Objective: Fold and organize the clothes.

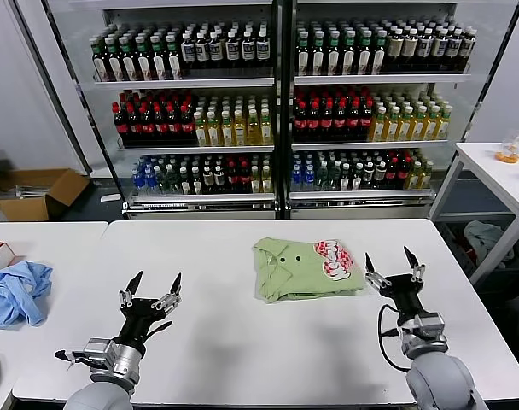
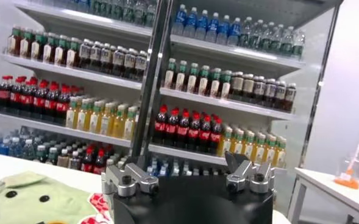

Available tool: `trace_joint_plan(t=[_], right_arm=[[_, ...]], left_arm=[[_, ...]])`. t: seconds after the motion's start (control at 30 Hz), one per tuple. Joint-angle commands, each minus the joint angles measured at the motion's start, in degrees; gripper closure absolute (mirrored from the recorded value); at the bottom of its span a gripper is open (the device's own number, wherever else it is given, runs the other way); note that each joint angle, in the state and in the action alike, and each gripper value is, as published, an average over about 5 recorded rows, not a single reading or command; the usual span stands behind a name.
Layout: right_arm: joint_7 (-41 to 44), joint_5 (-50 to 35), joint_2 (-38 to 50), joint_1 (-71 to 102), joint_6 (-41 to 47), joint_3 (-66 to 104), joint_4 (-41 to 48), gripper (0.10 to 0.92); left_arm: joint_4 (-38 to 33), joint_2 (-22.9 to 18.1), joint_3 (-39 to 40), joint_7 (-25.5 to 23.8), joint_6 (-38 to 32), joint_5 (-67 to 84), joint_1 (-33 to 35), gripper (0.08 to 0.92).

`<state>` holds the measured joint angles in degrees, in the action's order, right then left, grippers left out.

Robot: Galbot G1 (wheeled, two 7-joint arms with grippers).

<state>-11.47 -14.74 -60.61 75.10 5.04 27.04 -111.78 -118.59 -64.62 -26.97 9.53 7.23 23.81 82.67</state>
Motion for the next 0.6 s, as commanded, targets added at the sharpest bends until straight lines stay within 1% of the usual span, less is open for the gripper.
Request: trace_joint_plan(t=[0.03,0.2,0.43,0.6], right_arm=[[-0.09,-0.13,-0.27,10.10,-1.86,4.57,-7.60,0.203],[-1.90,-0.70,-0.75,11.19,-1.85,4.46,-8.99,0.203],[-2.21,0.23,-0.93,12.97,-1.62,4.13,-10.95,0.203],[-3.03,0.85,-1.07,13.32,-2.05,3.79,-11.74,0.203]], left_arm=[[-0.14,0.23,0.62,-0.62,-0.21,-1.04,-0.22,0.177],[-0.10,0.42,1.06,-0.79,-0.34,-1.61,-0.41,0.177],[-0.12,0.57,1.00,-0.88,-0.38,-1.50,-0.52,0.177],[0.11,-0.39,1.00,-0.80,-0.43,-1.56,-1.01,0.177]])
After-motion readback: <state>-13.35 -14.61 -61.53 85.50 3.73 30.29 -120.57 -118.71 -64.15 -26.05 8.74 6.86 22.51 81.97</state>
